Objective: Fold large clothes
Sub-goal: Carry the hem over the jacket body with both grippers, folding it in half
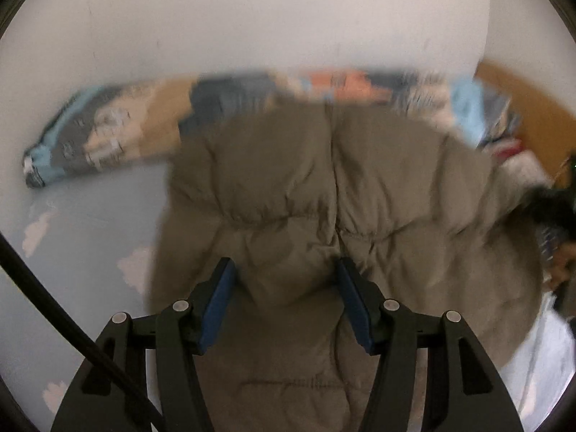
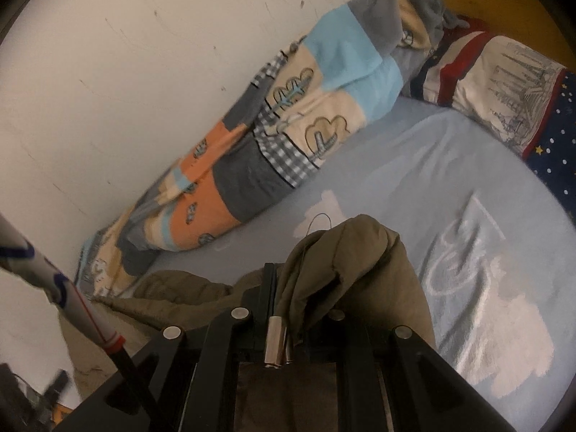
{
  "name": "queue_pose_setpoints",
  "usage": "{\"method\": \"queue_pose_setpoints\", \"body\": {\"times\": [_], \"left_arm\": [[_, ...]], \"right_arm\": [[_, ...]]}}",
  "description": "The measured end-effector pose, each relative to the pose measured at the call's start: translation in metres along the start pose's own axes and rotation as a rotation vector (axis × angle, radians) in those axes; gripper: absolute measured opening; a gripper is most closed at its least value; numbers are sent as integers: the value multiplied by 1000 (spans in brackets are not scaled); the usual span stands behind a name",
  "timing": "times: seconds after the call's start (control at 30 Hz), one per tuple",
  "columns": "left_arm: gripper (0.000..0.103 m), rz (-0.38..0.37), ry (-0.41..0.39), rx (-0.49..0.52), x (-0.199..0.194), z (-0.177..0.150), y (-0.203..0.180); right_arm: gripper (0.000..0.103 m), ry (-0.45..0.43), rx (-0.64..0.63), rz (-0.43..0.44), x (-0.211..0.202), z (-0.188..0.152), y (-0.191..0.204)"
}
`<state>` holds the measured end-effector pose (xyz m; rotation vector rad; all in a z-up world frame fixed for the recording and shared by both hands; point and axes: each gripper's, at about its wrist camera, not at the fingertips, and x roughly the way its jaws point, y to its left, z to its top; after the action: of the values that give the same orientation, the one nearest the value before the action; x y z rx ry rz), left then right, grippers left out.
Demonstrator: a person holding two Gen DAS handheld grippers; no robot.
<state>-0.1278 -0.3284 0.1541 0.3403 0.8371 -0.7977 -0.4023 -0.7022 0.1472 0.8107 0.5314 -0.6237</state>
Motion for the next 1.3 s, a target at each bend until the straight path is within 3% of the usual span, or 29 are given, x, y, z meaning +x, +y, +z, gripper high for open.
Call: {"method": "queue_pose_setpoints", "body": {"times": [0.13,0.27,0.33,0.5,0.6,0.67,0.77,0.97,1.1,1.17,1.23,1.3], "left_arm": [[61,36,150,-32,53,2,2],[65,56,191,-22,76,9,0],[66,61,207,-30,85,11,3],[66,86,199,-37,84,12,-2],[66,80,159,-41,64,8,-4],[66,50,91,-40,39,1,-1],[66,53,16,-13,4,-15,2],[66,19,-28,25,-36,-75,-10],[66,80,-45,126,-21,-88,-33],[66,75,-15,82,-7,-77,-28],[72,62,55,52,10,-67,-23],[79,76,67,60,25,-58,-23]], "right_arm": [[16,49,51,23,16,0,-12],[28,39,128,134,3,1,-23],[41,14,162,194,-14,1,-26],[43,-29,92,228,-61,-10,-19],[42,-8,-18,169,-81,-31,-4],[42,11,-83,141,-89,-48,3],[42,31,-186,142,-102,-83,15],[42,112,-344,119,-96,-140,55],[42,120,-456,66,-88,-171,83],[42,130,-490,33,-70,-179,87],[42,111,-533,-28,-47,-177,85],[41,152,-523,-44,-24,-172,76]]}}
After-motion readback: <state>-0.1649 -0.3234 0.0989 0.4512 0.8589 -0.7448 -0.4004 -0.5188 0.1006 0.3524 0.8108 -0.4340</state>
